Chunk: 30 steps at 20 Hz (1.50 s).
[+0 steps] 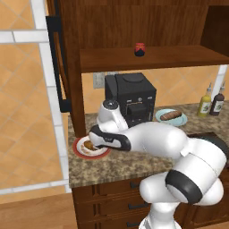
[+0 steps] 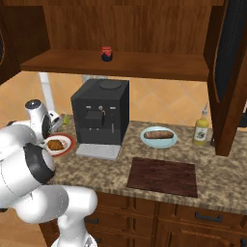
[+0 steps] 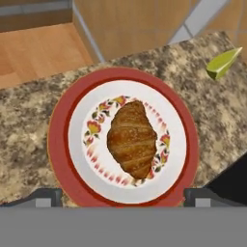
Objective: From the different types of pastries on the counter, select a croissant and place it on the cutting board. Then retrieve a jar of jam from the cabinet and place it alongside the croissant on the cutting board.
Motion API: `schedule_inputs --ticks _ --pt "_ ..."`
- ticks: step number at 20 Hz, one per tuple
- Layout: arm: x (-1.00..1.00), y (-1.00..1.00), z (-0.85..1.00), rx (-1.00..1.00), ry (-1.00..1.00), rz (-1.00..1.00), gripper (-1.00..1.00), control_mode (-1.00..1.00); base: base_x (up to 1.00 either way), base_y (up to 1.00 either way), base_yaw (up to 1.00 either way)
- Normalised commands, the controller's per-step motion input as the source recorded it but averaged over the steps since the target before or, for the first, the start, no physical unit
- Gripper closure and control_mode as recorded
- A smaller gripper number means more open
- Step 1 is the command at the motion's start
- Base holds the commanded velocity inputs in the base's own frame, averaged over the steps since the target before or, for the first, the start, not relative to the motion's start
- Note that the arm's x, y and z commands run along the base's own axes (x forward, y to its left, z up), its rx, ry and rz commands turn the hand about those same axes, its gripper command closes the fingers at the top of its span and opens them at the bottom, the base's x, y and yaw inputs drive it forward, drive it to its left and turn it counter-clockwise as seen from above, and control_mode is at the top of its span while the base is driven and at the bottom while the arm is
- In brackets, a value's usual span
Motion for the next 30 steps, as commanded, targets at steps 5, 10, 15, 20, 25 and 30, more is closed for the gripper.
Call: schedule_inputs --ticks 5,10,15,20,25,30 --pt "0.38 0.20 -0.33 0.00 0.01 0.10 -1.00 -1.00 0.00 0.00 0.00" --pt "0.50 0.04 -0.27 0.00 0.05 0.08 -1.00 -1.00 0.00 0.00 0.00" --pt "0.27 0.22 -0.39 0.00 0.12 0.05 -1.00 -1.00 0.00 0.00 0.00" --pt "0.54 0.18 -0.50 0.00 0.15 0.03 -1.00 -1.00 0.00 0.00 0.00" --pt "0.55 0.29 -0.79 0.00 0.23 0.08 1.00 -1.00 0.00 0.00 0.00" --pt "-0.05 0.30 -0.22 0.00 0.05 0.06 1.00 -1.00 0.00 0.00 0.00"
